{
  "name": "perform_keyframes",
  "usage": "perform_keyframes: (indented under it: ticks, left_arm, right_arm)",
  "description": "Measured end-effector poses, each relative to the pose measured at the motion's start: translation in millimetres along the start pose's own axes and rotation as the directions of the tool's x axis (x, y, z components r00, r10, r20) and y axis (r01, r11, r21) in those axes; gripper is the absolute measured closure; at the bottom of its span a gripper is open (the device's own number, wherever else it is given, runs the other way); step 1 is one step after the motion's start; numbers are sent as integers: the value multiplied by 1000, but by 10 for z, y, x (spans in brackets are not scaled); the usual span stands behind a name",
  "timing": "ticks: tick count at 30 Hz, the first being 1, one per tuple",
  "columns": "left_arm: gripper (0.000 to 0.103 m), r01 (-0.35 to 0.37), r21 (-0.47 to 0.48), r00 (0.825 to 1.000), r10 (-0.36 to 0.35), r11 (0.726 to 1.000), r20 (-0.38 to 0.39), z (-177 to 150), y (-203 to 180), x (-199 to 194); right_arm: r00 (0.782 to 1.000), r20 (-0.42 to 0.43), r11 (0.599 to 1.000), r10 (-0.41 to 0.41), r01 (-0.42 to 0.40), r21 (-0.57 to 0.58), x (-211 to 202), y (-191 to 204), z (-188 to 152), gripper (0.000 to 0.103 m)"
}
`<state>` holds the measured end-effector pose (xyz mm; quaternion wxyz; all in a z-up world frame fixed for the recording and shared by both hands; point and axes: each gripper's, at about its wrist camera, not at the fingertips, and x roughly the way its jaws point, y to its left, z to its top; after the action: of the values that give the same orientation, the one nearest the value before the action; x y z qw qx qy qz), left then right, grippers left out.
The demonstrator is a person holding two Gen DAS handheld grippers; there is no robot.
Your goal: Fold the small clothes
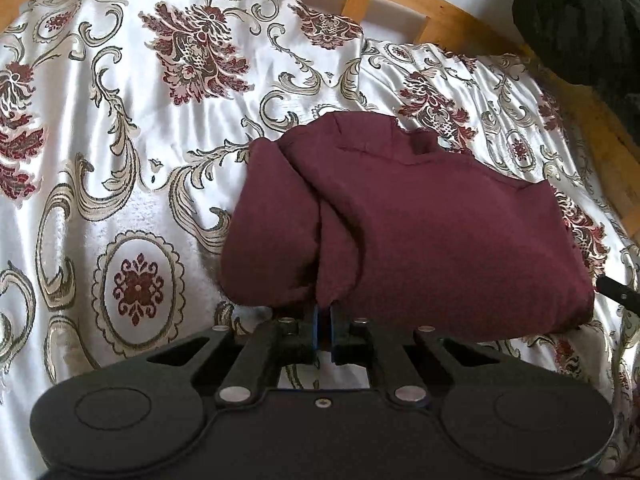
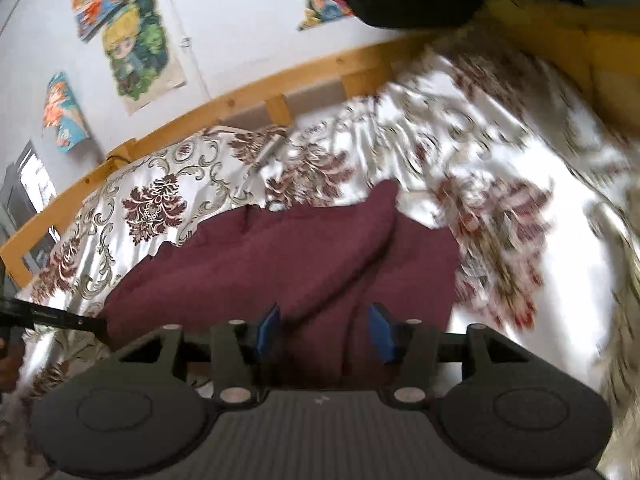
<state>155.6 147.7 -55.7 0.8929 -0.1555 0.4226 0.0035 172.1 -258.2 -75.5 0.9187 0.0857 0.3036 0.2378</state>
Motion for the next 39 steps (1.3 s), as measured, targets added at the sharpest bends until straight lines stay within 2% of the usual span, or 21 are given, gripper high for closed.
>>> perform_keyframes:
  ticks: [1,2,4,8,10,14,16,17,18,19,21,22,23,24,25,28,31,34,37,38,39]
  left_arm:
    - [97,-3,-4,1000,3,1000,3,2,1,3]
    - [98,-12,-5,1000,12,1000,7,8,-2,7]
    - [98,-26,-10,999,26,1000,26,40,-16,-2]
    - [99,-38,-40,997,40,998,63,110,-5,-97]
    - [99,-33,-53,998,36,998,50,107,33,-110]
    - [99,-48,-47,999,48,998,-15,-18,81,18]
    - [98,-30,-59,999,29,998,-25,-54,96,59]
    - [95,-27,-56,999,26,998,-20,-53,101,48]
    - [85,-31,-45,999,30,999,-13,-48,88,26]
    - [79,-39,-28,999,39,999,-10,-34,64,1]
    - [60,-61,5,998,61,998,7,-11,9,-62]
    - [55,-65,25,998,64,998,23,11,-22,-95]
    - [45,-65,37,997,63,997,40,29,-40,-123]
    - [38,-61,47,996,58,997,61,59,-68,-144]
    - [36,-53,59,996,48,997,80,101,-95,-152]
    - [35,-81,114,992,70,990,101,279,-231,-40]
    - [39,-157,156,984,142,975,107,514,-308,243]
    - [45,-128,109,990,120,986,76,757,-216,524]
    - [69,-95,67,995,92,993,38,945,-156,786]
    - [98,-91,69,996,89,993,33,964,-160,838]
    - [98,-93,78,995,90,993,47,970,-194,856]
  right_arm:
    - [1000,-19,1000,-1,1,-9,86,8,-8,54]
    - [999,-43,1000,1,-1,-6,171,8,-31,74]
    - [998,-70,998,-3,6,56,269,-57,-72,98]
    - [997,-11,990,-77,78,119,3,-236,-48,101]
    - [997,1,985,-76,75,152,-172,-318,-56,101]
    - [995,-88,974,-55,73,213,-126,-394,-213,101]
    - [992,-116,971,-43,69,231,-63,-427,-243,101]
    - [993,-109,972,-34,59,227,-60,-426,-224,100]
    - [994,-99,975,-36,57,213,-68,-404,-203,100]
    - [996,-83,980,-46,61,190,-81,-372,-177,96]
    - [997,-53,987,-64,71,144,-88,-305,-159,79]
    - [997,-45,989,-60,66,131,-79,-281,-155,60]
    - [998,-38,990,-53,57,128,-63,-257,-150,51]
    - [999,-29,991,-41,45,129,-51,-249,-149,51]
    - [999,-21,991,-33,36,131,-36,-245,-145,51]
    - [999,31,991,-34,29,131,50,-241,-113,51]
    - [995,84,994,-46,37,106,177,-259,-28,50]
    - [991,121,996,-57,49,68,403,-288,83,49]
    - [992,107,995,-69,60,82,652,-385,146,48]
    - [991,112,994,-67,57,91,701,-421,153,48]
    - [991,123,994,-58,47,94,738,-451,159,50]
